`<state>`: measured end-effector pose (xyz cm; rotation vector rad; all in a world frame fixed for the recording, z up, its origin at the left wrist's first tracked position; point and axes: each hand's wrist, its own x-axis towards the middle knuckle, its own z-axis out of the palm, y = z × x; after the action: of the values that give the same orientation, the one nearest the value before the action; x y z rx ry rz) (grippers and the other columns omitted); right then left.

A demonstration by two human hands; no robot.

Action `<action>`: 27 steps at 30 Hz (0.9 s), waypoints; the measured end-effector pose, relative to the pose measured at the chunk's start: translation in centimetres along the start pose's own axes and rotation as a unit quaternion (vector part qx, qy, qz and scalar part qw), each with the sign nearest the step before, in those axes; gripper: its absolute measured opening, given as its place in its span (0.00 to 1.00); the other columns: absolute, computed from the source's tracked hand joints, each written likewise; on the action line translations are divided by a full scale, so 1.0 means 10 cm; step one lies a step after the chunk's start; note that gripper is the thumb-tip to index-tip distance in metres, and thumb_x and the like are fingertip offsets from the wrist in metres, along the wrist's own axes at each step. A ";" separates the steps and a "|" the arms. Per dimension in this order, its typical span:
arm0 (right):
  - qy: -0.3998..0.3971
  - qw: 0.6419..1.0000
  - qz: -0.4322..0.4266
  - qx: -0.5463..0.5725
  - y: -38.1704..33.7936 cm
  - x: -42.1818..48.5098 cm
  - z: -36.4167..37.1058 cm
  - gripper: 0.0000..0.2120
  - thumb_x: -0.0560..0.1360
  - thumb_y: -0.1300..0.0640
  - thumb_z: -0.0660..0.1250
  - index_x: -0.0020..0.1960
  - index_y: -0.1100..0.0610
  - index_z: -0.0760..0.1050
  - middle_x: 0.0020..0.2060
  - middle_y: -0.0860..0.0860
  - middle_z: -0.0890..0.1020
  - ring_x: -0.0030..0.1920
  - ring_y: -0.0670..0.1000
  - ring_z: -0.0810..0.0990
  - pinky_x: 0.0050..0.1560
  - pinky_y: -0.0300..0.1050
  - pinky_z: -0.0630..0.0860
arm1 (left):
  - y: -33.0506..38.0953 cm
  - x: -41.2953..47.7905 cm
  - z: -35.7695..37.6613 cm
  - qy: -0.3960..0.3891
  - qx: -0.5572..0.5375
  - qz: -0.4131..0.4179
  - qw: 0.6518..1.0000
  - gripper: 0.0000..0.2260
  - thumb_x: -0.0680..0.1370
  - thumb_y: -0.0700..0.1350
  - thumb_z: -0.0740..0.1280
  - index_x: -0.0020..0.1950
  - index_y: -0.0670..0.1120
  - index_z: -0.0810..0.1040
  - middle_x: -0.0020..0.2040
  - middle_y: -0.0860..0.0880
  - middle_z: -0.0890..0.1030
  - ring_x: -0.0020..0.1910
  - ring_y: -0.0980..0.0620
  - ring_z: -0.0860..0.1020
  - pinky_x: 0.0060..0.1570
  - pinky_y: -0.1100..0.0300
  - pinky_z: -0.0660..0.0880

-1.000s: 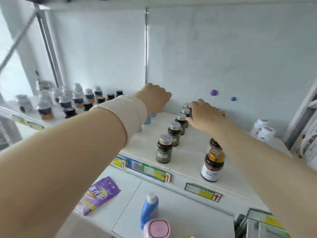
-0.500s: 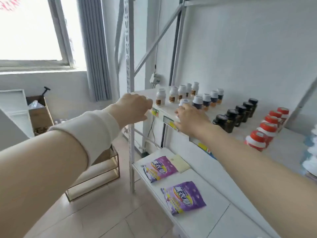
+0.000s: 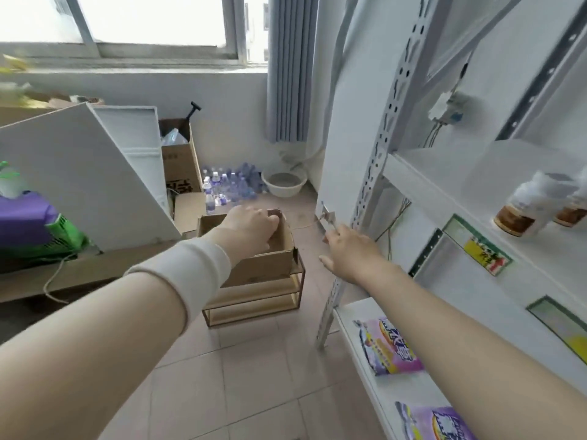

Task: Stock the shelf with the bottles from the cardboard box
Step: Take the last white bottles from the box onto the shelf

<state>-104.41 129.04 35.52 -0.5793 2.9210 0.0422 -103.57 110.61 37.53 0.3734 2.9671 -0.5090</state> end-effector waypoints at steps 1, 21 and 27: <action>-0.021 1.000 -0.004 0.005 0.01 0.22 0.06 0.23 0.78 0.47 0.58 0.68 0.58 0.64 0.66 0.57 0.68 0.66 0.58 0.69 0.63 0.53 0.68 | -0.10 0.14 0.10 -0.023 -0.007 -0.009 1.000 0.18 0.78 0.50 0.63 0.66 0.47 0.69 0.62 0.46 0.76 0.60 0.46 0.75 0.55 0.54 0.72; -0.219 0.970 -0.086 -0.055 -0.90 3.94 1.27 0.20 0.79 0.49 0.56 0.68 0.59 0.64 0.63 0.56 0.71 0.63 0.58 0.70 0.60 0.51 0.70 | -2.20 2.35 2.72 -0.207 -0.174 -0.090 0.959 0.13 0.78 0.44 0.61 0.63 0.44 0.70 0.60 0.45 0.76 0.59 0.44 0.74 0.53 0.54 0.69; -0.308 0.948 -0.083 -0.017 -1.29 4.72 1.74 0.20 0.80 0.50 0.55 0.68 0.58 0.63 0.64 0.56 0.70 0.63 0.57 0.70 0.60 0.49 0.69 | -2.60 2.77 3.58 -0.306 -0.195 -0.056 0.930 0.13 0.79 0.41 0.57 0.63 0.43 0.70 0.61 0.43 0.76 0.60 0.43 0.74 0.54 0.53 0.70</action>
<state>-139.85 100.34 10.59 -0.6705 2.2639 0.2114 -134.69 80.84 8.09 -0.0060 2.3980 -0.0150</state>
